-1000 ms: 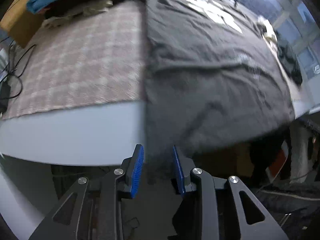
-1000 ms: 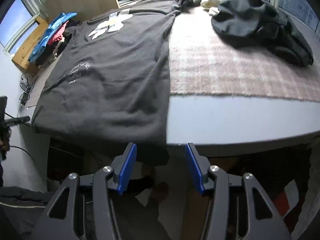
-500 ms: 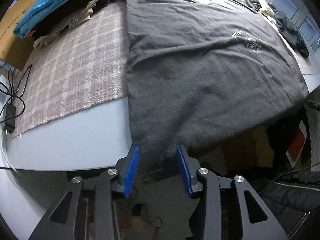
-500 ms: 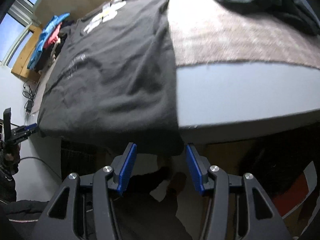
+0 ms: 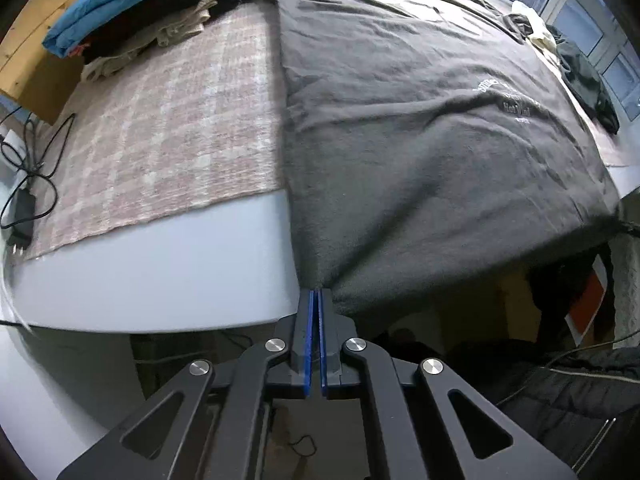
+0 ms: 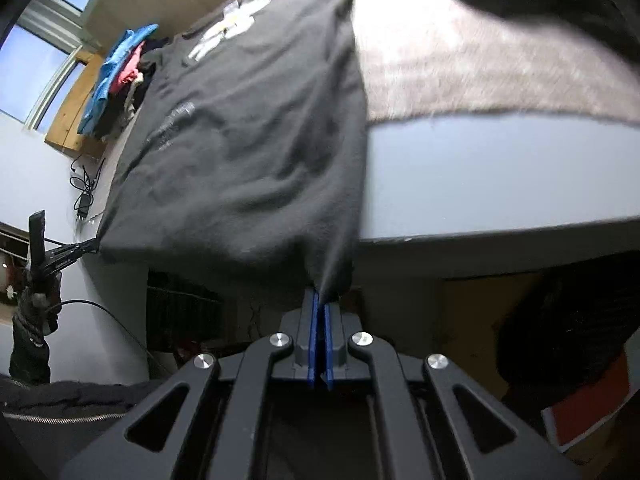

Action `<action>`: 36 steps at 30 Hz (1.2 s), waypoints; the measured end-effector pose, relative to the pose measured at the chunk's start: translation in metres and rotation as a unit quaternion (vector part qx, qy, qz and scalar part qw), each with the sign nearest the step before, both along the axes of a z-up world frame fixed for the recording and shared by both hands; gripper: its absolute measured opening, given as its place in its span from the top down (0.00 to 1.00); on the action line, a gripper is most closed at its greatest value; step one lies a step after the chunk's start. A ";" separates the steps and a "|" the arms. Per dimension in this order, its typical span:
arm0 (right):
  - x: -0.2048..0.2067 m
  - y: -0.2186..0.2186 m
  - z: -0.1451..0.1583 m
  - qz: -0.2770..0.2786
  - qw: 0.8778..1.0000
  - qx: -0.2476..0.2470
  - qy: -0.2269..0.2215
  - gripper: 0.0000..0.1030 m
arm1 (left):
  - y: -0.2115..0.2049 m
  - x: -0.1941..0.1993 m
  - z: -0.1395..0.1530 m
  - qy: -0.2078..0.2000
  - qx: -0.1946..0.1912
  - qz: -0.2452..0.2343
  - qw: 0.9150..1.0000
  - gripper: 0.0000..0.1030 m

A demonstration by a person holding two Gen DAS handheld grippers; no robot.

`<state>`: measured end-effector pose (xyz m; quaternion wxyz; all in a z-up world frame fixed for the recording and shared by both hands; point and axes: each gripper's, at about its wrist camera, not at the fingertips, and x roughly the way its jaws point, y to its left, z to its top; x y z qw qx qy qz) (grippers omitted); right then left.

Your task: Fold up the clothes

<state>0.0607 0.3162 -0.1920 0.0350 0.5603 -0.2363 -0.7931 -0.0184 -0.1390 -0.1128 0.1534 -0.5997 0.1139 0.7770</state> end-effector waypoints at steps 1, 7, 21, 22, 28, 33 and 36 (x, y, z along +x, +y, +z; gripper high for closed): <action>0.002 0.004 0.008 -0.005 1.000 -0.001 0.006 0.97 | -0.001 -0.001 -0.001 -0.004 0.002 0.002 1.000 0.98; -0.002 0.005 0.021 -0.002 1.000 0.011 0.011 0.98 | 0.015 -0.003 0.008 -0.007 -0.002 -0.015 1.000 0.99; -0.006 0.015 0.042 0.005 0.995 0.086 -0.042 0.63 | -0.002 -0.014 0.016 -0.026 -0.001 0.012 1.000 0.82; -0.005 0.018 0.046 0.003 0.996 0.077 -0.034 0.48 | 0.001 -0.013 0.016 -0.028 0.012 0.010 0.999 0.77; -0.010 0.021 0.025 0.001 0.998 0.053 -0.022 0.47 | 0.016 -0.006 -0.010 -0.056 0.051 0.008 0.997 0.72; -0.021 0.012 -0.002 0.023 0.998 0.042 -0.049 0.47 | 0.021 0.014 -0.034 -0.081 0.067 0.025 0.994 0.71; -0.026 0.007 -0.010 0.034 0.997 0.031 -0.055 0.47 | 0.007 0.011 -0.032 -0.085 0.094 0.031 0.991 0.71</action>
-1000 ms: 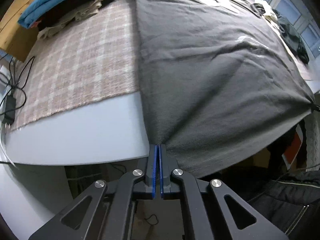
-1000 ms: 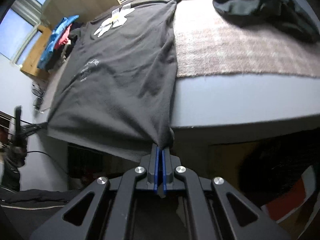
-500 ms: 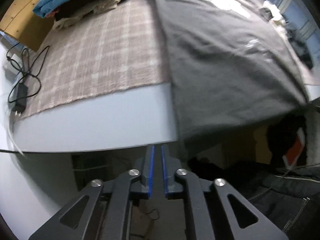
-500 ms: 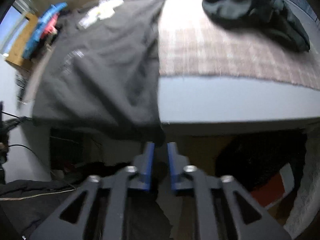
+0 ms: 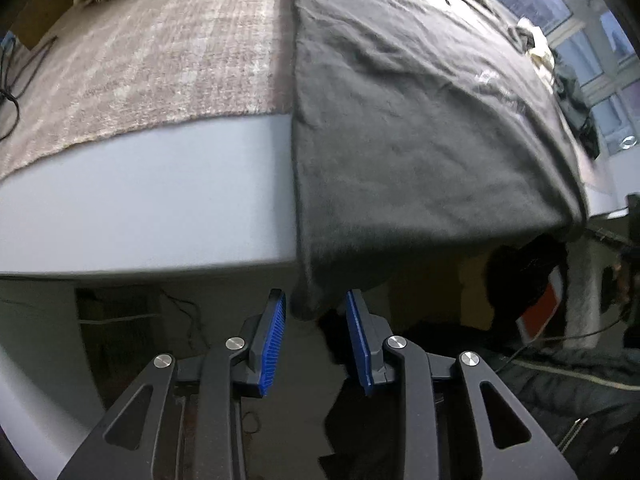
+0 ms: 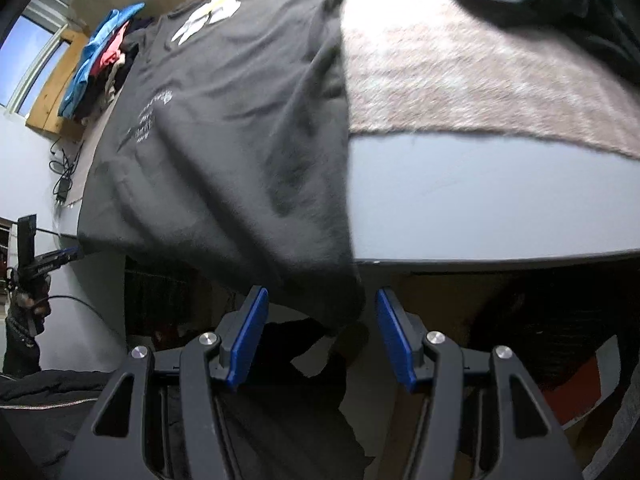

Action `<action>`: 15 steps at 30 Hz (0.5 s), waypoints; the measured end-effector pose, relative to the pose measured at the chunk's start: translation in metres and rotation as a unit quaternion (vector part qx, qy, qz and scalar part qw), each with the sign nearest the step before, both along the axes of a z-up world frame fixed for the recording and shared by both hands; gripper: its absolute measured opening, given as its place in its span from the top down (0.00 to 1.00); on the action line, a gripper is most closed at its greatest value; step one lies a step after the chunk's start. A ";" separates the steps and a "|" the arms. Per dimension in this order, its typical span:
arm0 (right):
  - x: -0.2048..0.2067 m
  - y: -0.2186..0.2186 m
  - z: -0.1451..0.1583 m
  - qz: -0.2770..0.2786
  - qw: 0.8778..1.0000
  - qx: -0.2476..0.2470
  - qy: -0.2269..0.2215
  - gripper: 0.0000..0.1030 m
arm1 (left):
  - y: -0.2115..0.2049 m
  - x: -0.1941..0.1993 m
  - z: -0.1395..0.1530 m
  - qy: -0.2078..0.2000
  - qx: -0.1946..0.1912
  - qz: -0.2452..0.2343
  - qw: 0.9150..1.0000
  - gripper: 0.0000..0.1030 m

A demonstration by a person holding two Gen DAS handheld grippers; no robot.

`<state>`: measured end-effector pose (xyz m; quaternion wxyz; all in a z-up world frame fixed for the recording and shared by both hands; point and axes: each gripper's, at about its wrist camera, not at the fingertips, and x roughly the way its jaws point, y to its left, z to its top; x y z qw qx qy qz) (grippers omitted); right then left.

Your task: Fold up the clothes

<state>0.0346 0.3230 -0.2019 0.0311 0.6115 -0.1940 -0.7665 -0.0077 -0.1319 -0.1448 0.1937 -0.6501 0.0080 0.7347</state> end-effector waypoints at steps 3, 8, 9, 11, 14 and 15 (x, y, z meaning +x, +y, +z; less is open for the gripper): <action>-0.004 -0.002 -0.007 0.006 1.000 -0.006 -0.003 0.47 | -0.040 0.000 0.011 0.002 0.020 0.004 1.000 0.77; -0.010 0.003 -0.018 0.007 0.999 -0.037 -0.001 0.53 | -0.045 0.001 0.015 0.004 0.059 0.010 0.998 0.97; -0.010 0.004 -0.019 0.004 0.999 -0.050 -0.001 0.62 | -0.045 0.003 0.019 0.009 0.060 0.005 0.998 0.97; -0.006 0.006 -0.019 -0.001 0.997 -0.074 -0.003 0.94 | -0.047 0.008 0.031 0.014 0.065 0.000 0.998 0.97; 0.000 0.003 -0.002 0.010 0.997 -0.080 0.015 0.94 | -0.056 0.012 0.054 0.027 0.070 0.003 0.997 0.97; 0.003 0.001 0.009 0.017 0.996 -0.080 0.025 0.94 | -0.059 0.019 0.065 0.032 0.069 0.007 0.997 0.97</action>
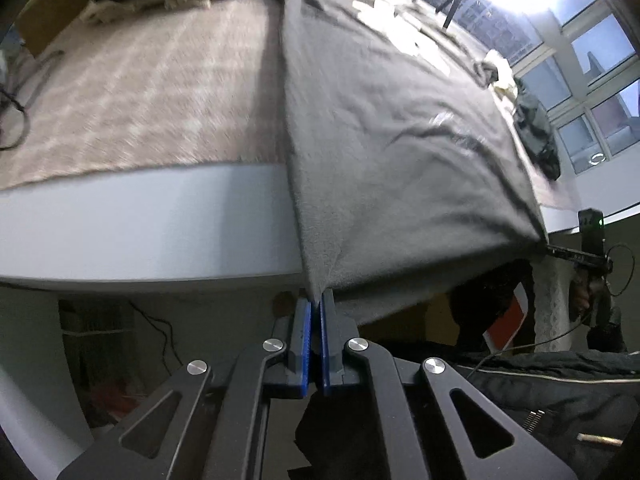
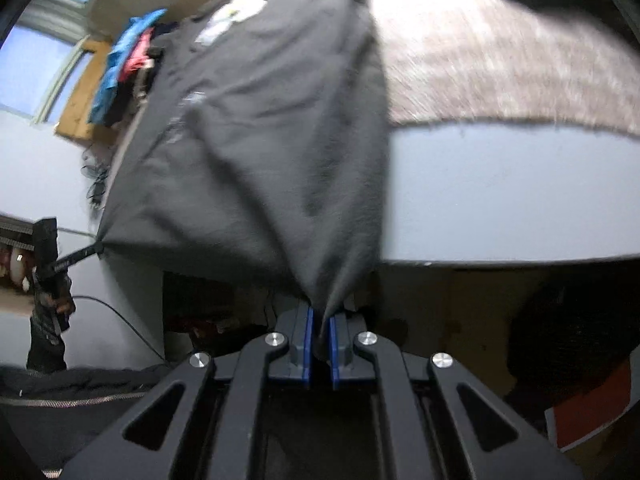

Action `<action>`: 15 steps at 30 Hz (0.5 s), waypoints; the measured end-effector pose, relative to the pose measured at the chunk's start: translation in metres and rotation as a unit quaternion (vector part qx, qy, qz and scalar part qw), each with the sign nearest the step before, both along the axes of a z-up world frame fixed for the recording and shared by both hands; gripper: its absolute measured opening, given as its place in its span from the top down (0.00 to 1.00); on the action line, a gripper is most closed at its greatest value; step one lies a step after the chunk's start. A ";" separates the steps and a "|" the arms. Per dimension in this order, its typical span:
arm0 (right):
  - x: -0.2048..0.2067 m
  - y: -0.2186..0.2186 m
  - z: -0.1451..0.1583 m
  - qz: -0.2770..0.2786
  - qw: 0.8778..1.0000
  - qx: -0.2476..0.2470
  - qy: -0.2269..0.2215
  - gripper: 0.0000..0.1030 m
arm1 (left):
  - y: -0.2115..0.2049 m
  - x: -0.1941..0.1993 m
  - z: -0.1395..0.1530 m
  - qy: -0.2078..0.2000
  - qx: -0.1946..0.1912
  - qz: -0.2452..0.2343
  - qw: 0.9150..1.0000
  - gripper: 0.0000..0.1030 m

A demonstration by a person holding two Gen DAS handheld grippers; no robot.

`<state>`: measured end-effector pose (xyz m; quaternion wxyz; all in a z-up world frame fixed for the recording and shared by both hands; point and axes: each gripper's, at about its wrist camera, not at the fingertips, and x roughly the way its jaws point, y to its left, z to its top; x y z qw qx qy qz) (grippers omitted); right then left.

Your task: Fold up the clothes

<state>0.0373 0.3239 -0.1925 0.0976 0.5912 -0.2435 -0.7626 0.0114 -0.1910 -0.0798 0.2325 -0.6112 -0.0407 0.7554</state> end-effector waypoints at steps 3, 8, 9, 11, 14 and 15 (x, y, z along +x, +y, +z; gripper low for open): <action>0.006 0.002 0.020 0.002 1.000 0.002 0.017 0.94 | -0.003 0.006 0.015 0.011 -0.005 0.001 1.000 0.97; 0.008 0.006 0.003 0.001 1.000 0.023 -0.022 0.94 | 0.008 -0.034 -0.041 -0.028 -0.033 -0.007 0.999 0.97; 0.005 0.004 -0.004 0.002 0.999 0.033 -0.032 0.94 | 0.010 -0.037 -0.053 -0.038 -0.038 -0.008 0.999 0.96; -0.003 0.002 -0.013 0.003 0.997 0.043 -0.063 0.87 | 0.014 -0.042 -0.069 -0.061 -0.046 -0.018 0.997 0.92; 0.004 0.008 0.002 0.007 0.993 0.063 -0.097 0.83 | 0.008 -0.043 -0.062 -0.082 -0.096 -0.027 0.992 0.91; 0.009 0.015 0.018 0.004 0.993 0.070 -0.096 0.83 | 0.001 -0.045 -0.050 -0.076 -0.109 -0.024 0.991 0.90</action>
